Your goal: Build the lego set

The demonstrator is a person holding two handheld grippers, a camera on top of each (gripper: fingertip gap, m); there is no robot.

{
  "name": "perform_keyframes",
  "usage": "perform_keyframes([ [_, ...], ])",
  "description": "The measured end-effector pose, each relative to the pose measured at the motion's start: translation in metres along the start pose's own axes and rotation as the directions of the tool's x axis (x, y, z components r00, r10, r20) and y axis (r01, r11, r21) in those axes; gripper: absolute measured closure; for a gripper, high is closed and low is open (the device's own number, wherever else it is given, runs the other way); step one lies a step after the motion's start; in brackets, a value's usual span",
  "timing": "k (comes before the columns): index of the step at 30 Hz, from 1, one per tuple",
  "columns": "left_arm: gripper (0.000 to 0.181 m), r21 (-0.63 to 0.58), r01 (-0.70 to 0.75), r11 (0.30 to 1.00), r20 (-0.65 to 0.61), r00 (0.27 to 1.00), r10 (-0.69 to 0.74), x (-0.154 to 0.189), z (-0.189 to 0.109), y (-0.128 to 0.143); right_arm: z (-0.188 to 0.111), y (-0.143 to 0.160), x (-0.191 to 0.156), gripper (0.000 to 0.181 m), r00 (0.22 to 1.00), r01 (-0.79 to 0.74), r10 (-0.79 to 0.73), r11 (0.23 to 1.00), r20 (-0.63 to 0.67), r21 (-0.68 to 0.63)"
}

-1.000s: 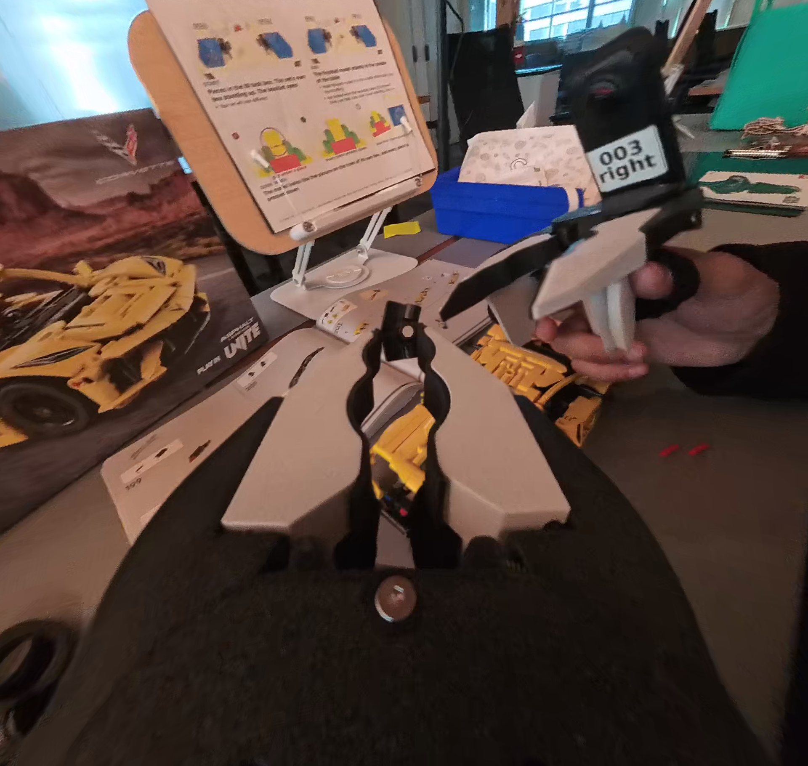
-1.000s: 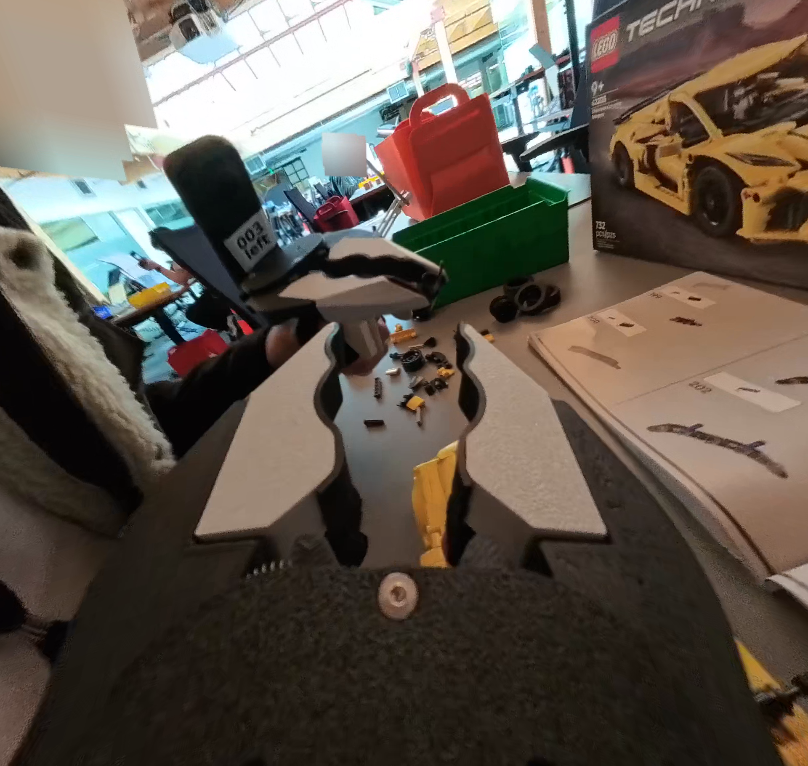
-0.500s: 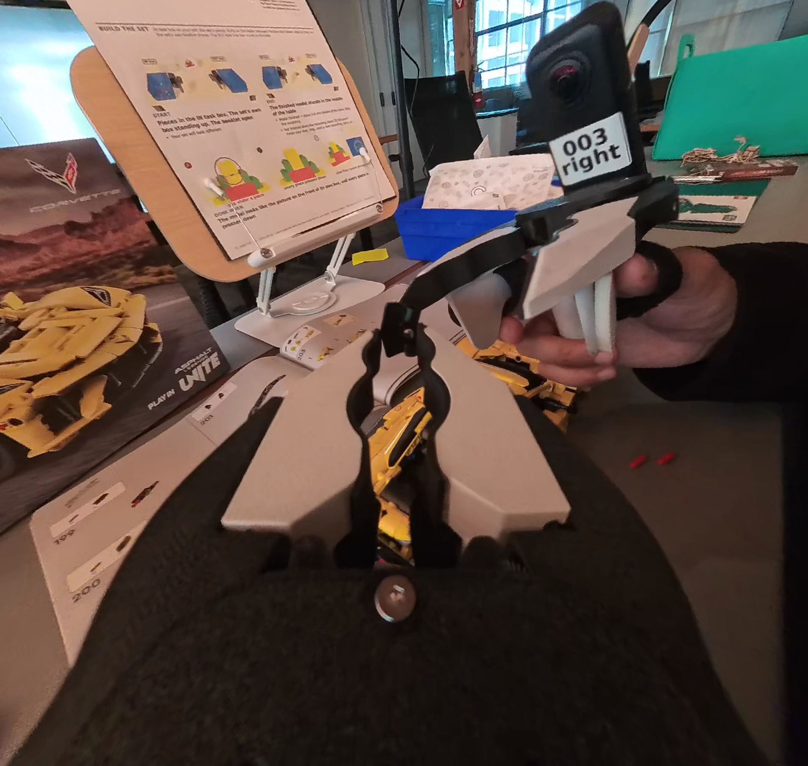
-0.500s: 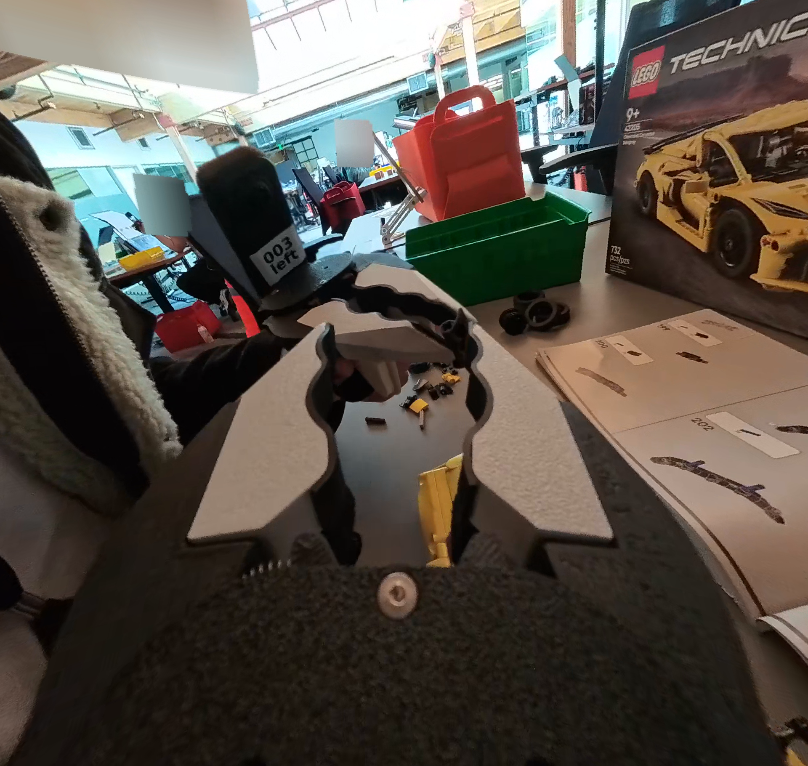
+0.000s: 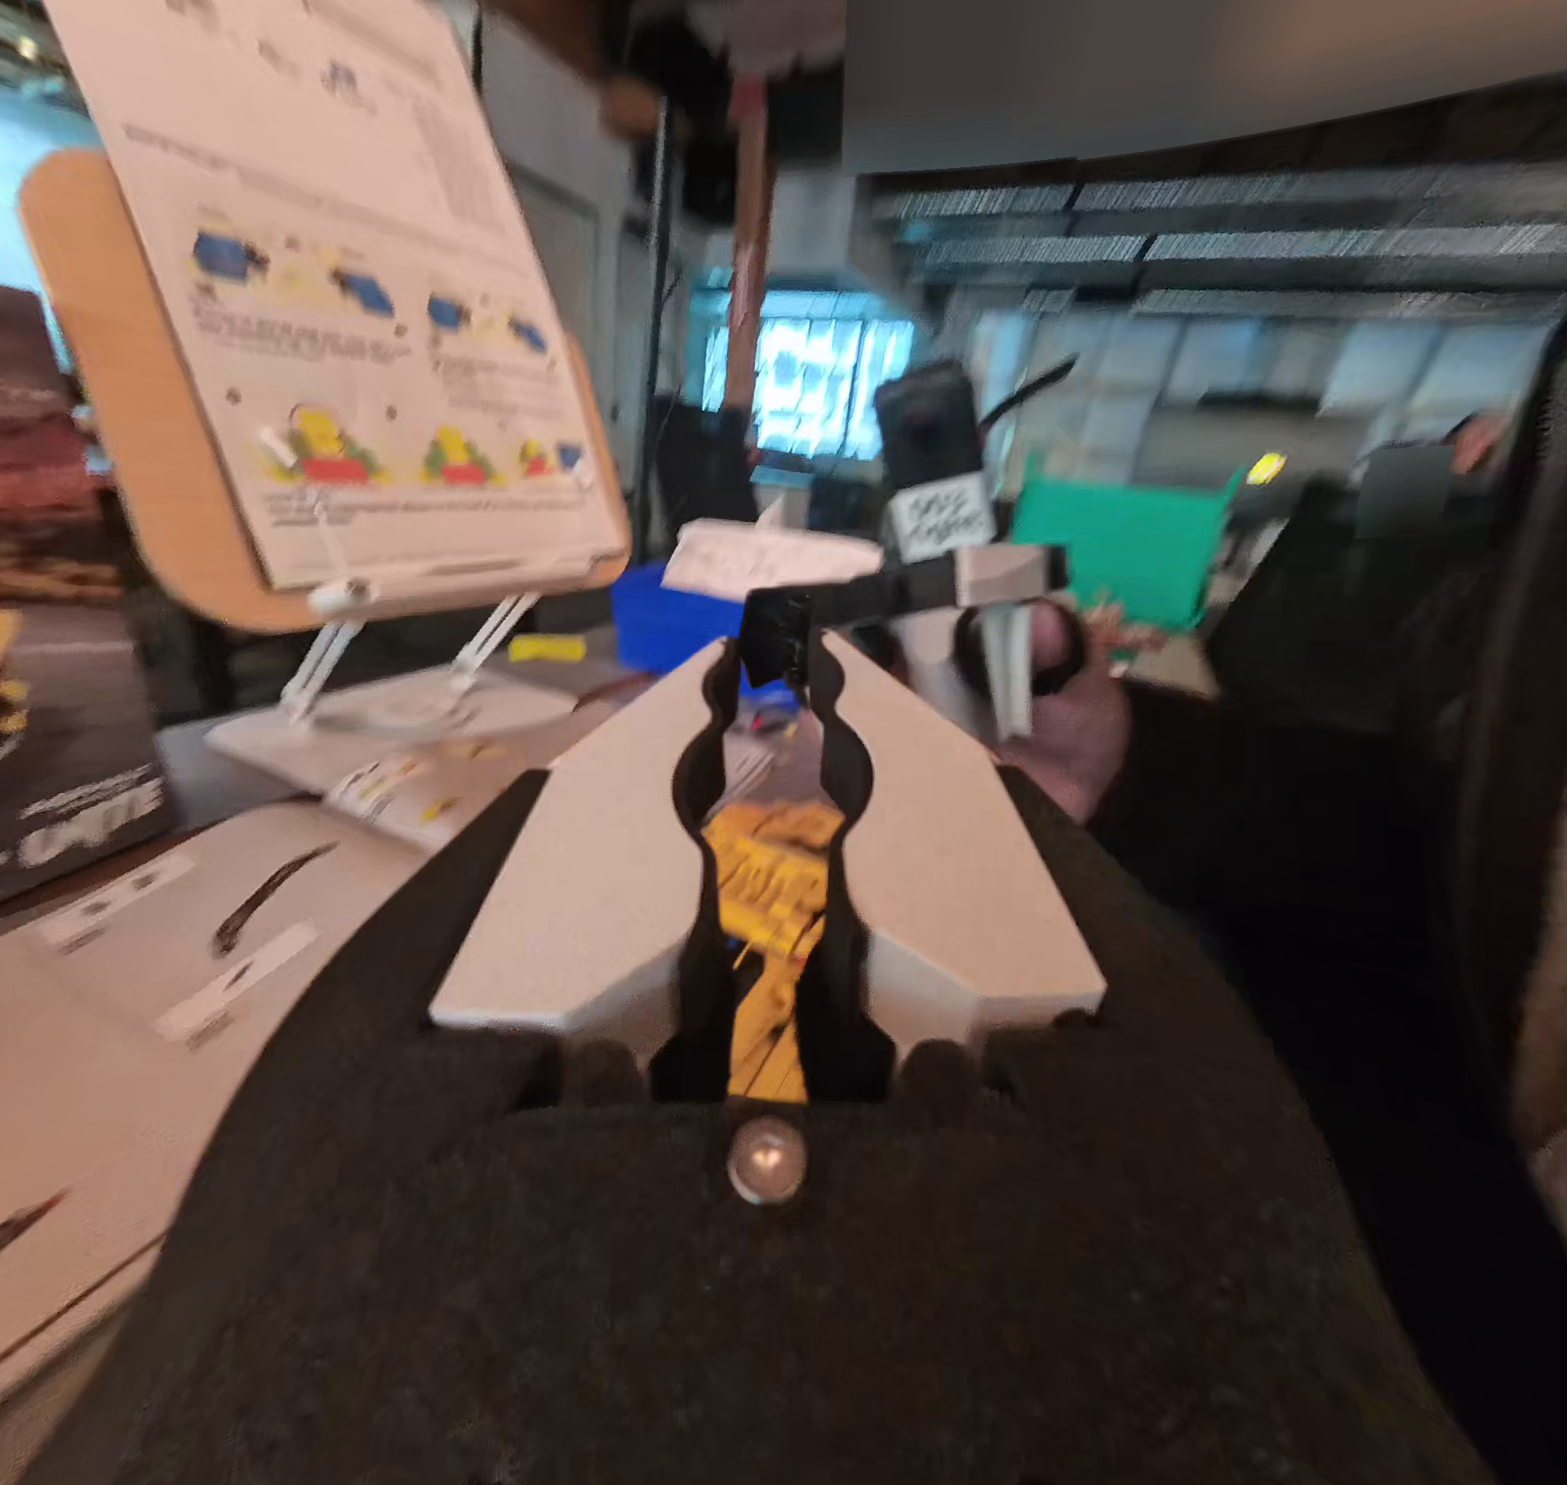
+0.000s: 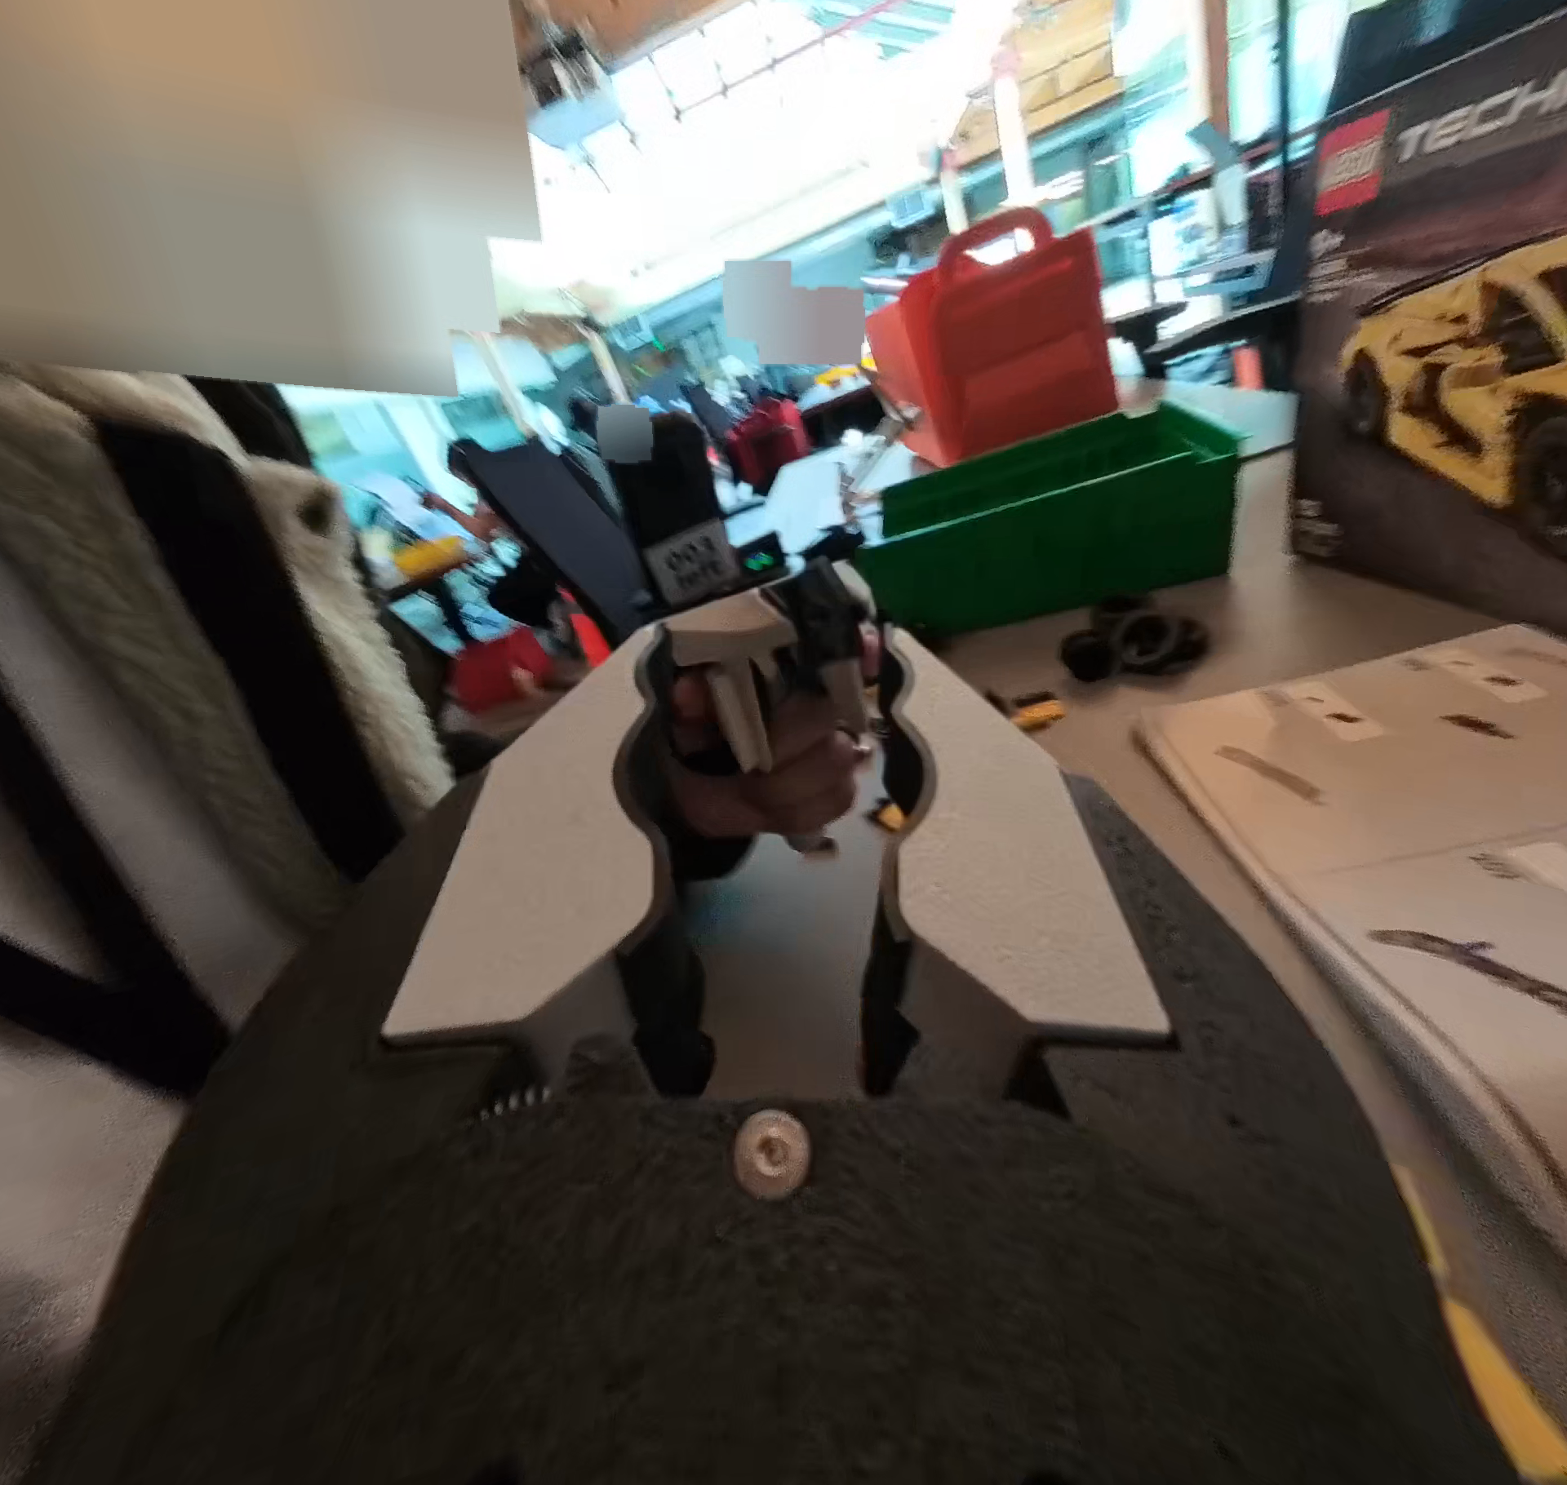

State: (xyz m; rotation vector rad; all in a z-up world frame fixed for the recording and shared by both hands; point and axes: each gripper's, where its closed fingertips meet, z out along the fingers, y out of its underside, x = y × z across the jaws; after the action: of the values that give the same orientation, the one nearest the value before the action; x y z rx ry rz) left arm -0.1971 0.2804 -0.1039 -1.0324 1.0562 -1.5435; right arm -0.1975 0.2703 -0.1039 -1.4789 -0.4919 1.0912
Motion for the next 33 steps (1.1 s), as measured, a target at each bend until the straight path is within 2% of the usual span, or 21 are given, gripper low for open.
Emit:
perform_keyframes([
  [2, 0.166, 0.103, 0.03, 0.994, -0.055, 0.998, -0.025, 0.007, -0.002, -0.013, -0.003, -0.003, -0.003, 0.135, 0.996, -0.07, 0.069, 0.997, 0.059, 0.015],
  [6, 0.166, 0.183, 0.108, 0.977, -0.126, 0.988, -0.085, 0.014, -0.003, -0.02, 0.005, 0.006, -0.006, 0.146, 0.997, 0.079, -0.079, 0.997, 0.0, -0.024],
  [8, 0.166, 0.209, 0.152, 0.966, -0.149, 0.981, -0.122, 0.015, -0.004, -0.022, 0.008, 0.002, -0.011, 0.147, 0.997, 0.068, -0.068, 0.998, 0.02, 0.016],
  [14, 0.166, 0.229, 0.205, 0.952, -0.201, 0.966, -0.16, 0.019, -0.005, -0.025, 0.009, 0.002, -0.018, 0.151, 0.985, -0.104, 0.097, 0.993, 0.143, 0.048],
  [19, 0.166, 0.226, 0.193, 0.955, -0.232, 0.963, -0.139, 0.027, -0.005, -0.025, 0.009, -0.007, -0.035, 0.152, 0.861, -0.392, 0.355, 0.919, 0.364, 0.032],
  [21, 0.166, 0.23, 0.188, 0.955, -0.249, 0.96, -0.129, 0.031, -0.004, -0.028, 0.007, -0.009, -0.039, 0.153, 0.82, -0.445, 0.396, 0.895, 0.413, 0.025],
  [24, 0.166, 0.202, 0.129, 0.971, -0.232, 0.969, -0.081, 0.034, -0.006, -0.027, 0.009, -0.005, -0.04, 0.159, 0.803, -0.463, 0.42, 0.886, 0.423, 0.0],
  [27, 0.166, 0.066, 0.0, 0.998, -0.065, 0.998, 0.004, 0.013, -0.029, -0.025, 0.01, 0.005, -0.029, 0.155, 0.853, -0.413, 0.399, 0.91, 0.336, -0.031],
  [29, 0.166, -0.179, -0.056, 0.982, 0.147, 0.986, 0.083, -0.024, -0.069, -0.012, 0.006, 0.01, -0.022, 0.155, 0.892, -0.362, 0.359, 0.931, 0.273, -0.041],
  [31, 0.166, -0.48, -0.039, 0.876, 0.349, 0.908, 0.232, -0.067, -0.134, 0.008, 0.003, 0.011, -0.017, 0.155, 0.91, -0.337, 0.337, 0.941, 0.241, -0.044],
  [33, 0.166, -0.732, 0.069, 0.677, 0.462, 0.781, 0.421, -0.101, -0.215, 0.023, 0.003, 0.014, -0.014, 0.155, 0.913, -0.335, 0.339, 0.94, 0.228, -0.057],
])
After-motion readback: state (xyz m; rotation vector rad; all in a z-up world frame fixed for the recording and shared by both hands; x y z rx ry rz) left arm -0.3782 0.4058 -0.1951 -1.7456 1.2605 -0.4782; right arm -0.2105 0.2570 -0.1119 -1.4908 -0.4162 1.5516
